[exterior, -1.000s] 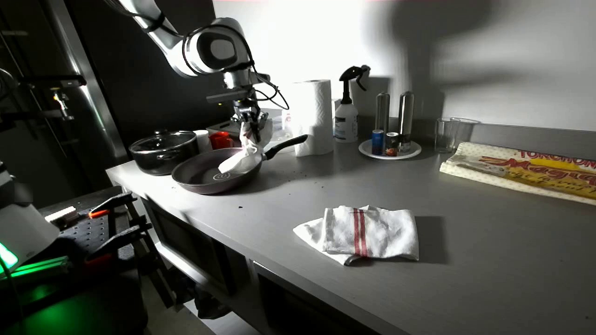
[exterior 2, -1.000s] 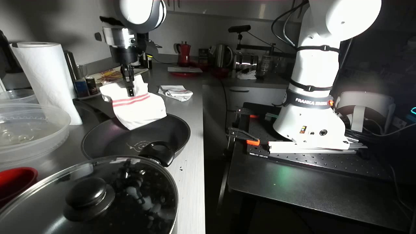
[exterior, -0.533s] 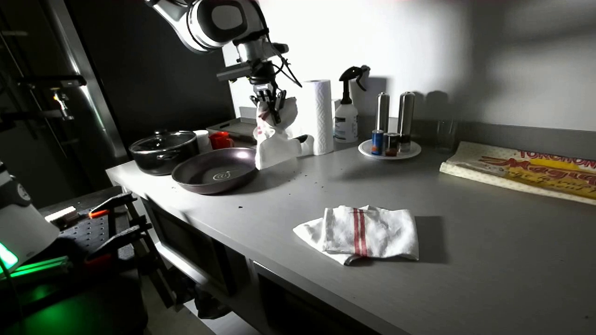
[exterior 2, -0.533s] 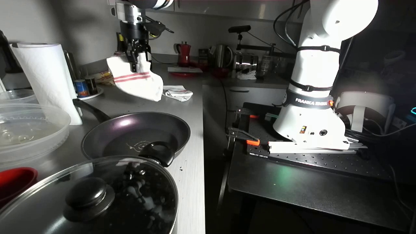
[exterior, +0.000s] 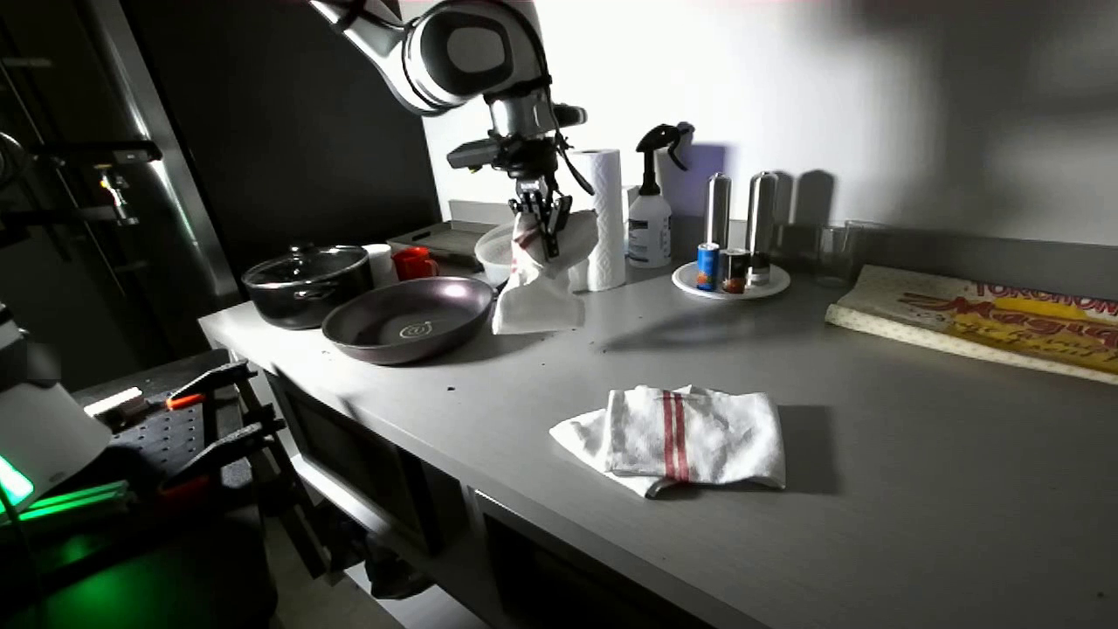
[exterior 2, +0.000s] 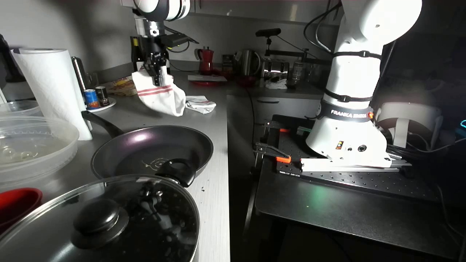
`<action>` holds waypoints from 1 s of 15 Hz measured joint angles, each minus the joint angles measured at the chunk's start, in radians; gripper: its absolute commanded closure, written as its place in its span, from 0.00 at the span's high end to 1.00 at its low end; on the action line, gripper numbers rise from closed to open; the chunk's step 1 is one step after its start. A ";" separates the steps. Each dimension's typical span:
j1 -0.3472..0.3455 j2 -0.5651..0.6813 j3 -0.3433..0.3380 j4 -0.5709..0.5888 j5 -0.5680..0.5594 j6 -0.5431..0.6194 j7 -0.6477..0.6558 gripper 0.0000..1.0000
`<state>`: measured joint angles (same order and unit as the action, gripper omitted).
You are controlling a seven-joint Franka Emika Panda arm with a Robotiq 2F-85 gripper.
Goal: Use the towel to wipe the pan
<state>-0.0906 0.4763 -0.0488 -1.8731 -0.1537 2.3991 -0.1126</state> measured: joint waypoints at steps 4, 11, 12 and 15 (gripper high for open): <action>0.000 0.145 -0.003 0.127 0.008 -0.055 0.054 0.03; 0.001 0.372 -0.002 0.333 0.033 -0.185 0.095 0.38; 0.001 0.393 -0.002 0.356 0.038 -0.198 0.095 0.39; 0.001 0.434 -0.002 0.417 0.052 -0.233 0.096 0.61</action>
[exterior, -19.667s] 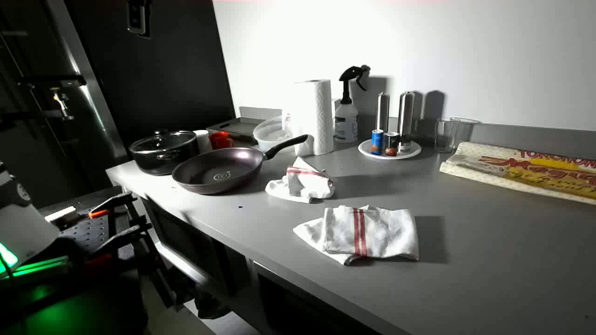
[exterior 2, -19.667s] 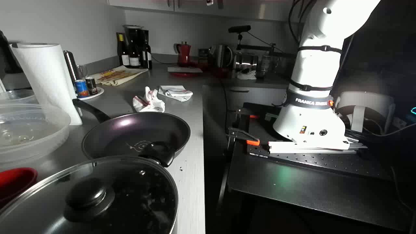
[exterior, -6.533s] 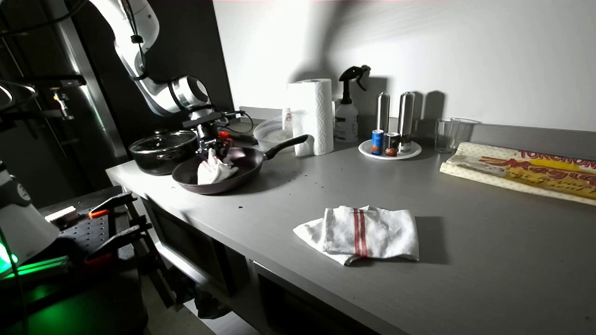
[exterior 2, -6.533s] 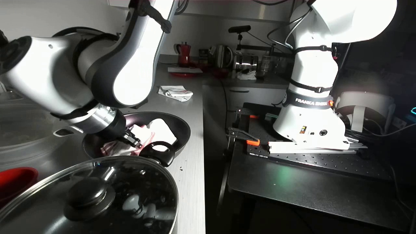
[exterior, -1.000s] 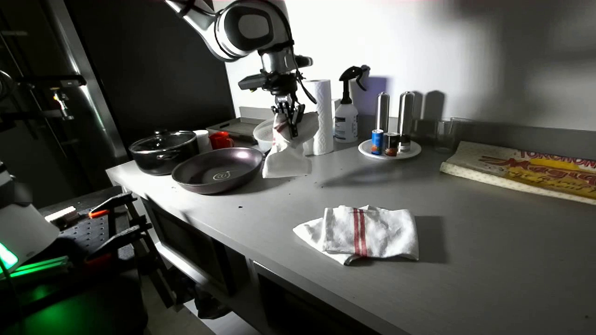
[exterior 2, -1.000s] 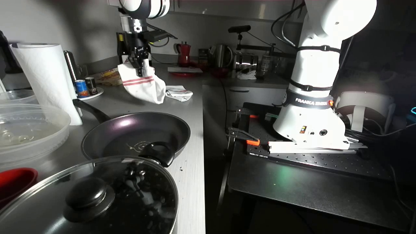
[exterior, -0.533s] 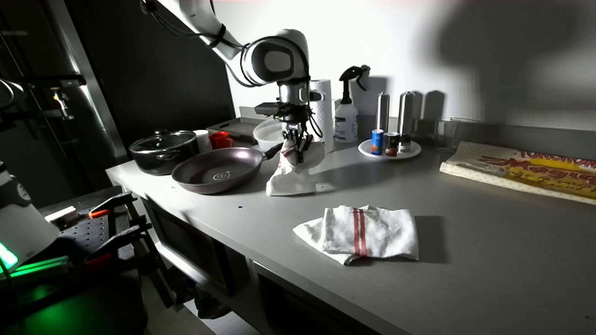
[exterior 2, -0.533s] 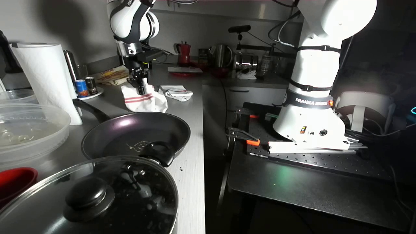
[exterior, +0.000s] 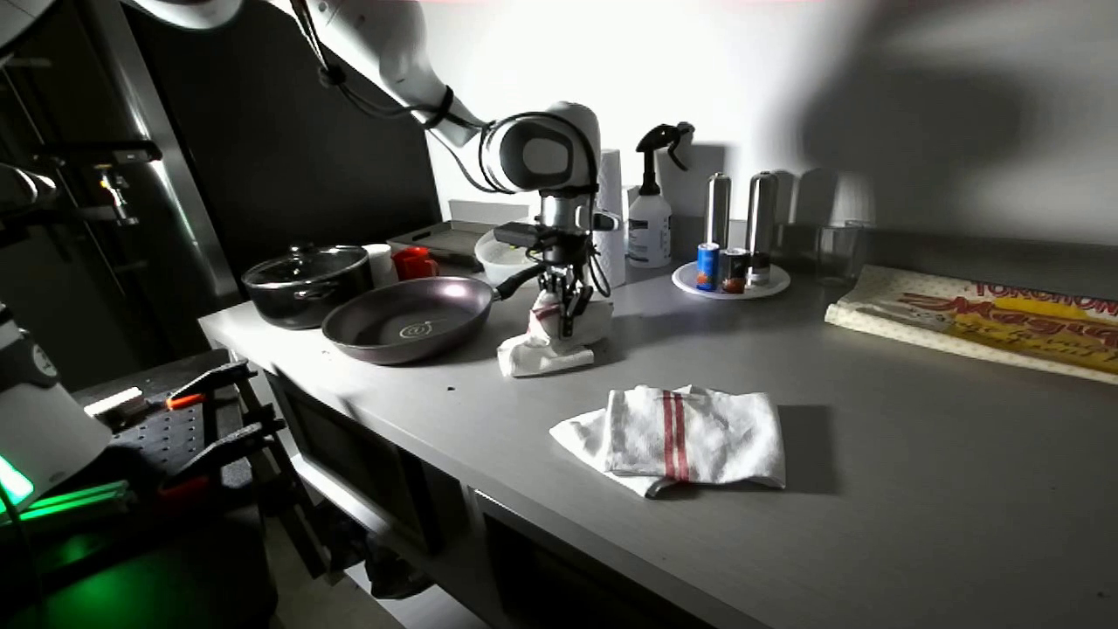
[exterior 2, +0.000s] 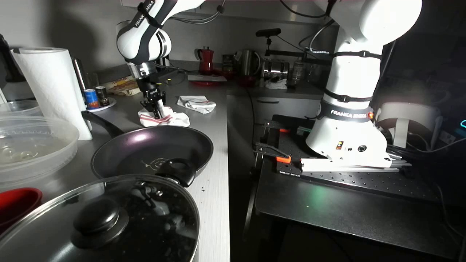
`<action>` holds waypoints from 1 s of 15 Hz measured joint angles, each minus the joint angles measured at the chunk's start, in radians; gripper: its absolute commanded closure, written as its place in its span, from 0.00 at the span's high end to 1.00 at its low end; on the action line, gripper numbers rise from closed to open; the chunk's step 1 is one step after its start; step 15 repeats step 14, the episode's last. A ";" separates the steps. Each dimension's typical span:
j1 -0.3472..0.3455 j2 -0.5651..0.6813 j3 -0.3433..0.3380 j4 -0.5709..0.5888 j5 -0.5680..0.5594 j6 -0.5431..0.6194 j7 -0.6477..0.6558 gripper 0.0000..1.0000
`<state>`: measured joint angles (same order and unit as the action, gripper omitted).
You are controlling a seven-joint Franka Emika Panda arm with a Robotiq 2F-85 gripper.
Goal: Use the towel to wipe the pan
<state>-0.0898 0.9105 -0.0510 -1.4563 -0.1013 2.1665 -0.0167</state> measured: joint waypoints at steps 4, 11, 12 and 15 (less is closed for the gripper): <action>0.000 0.014 0.003 0.041 0.018 -0.015 0.000 0.88; 0.000 -0.011 0.017 0.044 0.029 -0.008 -0.001 1.00; 0.001 -0.025 0.019 0.033 0.029 -0.005 -0.001 1.00; 0.001 -0.066 0.023 -0.006 0.029 0.011 -0.001 1.00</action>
